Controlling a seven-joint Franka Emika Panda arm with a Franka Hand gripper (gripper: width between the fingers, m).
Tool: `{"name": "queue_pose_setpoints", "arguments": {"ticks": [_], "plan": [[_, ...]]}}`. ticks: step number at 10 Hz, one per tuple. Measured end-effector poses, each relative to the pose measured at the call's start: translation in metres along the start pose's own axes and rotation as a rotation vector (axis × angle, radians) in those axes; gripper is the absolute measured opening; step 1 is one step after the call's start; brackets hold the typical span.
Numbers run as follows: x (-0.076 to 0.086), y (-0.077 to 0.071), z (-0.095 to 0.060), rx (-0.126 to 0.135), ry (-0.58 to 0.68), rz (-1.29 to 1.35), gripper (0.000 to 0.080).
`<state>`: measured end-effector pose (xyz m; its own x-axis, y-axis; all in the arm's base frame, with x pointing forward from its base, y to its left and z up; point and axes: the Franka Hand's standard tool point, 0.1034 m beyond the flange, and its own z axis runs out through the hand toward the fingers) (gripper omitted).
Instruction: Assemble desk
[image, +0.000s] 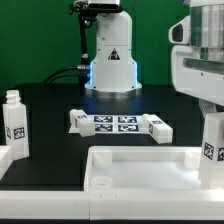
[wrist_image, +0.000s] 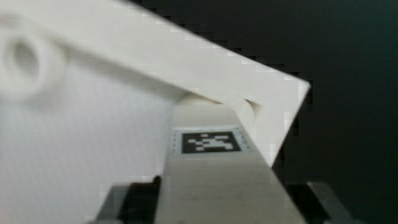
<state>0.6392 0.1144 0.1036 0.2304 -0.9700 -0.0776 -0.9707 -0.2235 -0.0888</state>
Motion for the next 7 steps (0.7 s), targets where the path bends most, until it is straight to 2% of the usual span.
{"name": "queue_pose_setpoints", "arguments": {"ticks": [3, 4, 6, 7], "plan": [[-0.0023, -0.0004, 0.0002, 0.002, -0.008, 0.195, 0.0285], [-0.0022, -0.0014, 0.0003, 0.009, -0.036, 0.359, 0.0285], [-0.0012, -0.0074, -0.001, 0.051, -0.036, 0.602, 0.0285], [0.0001, -0.0073, -0.0013, 0.062, -0.031, 0.631, 0.0285]]}}
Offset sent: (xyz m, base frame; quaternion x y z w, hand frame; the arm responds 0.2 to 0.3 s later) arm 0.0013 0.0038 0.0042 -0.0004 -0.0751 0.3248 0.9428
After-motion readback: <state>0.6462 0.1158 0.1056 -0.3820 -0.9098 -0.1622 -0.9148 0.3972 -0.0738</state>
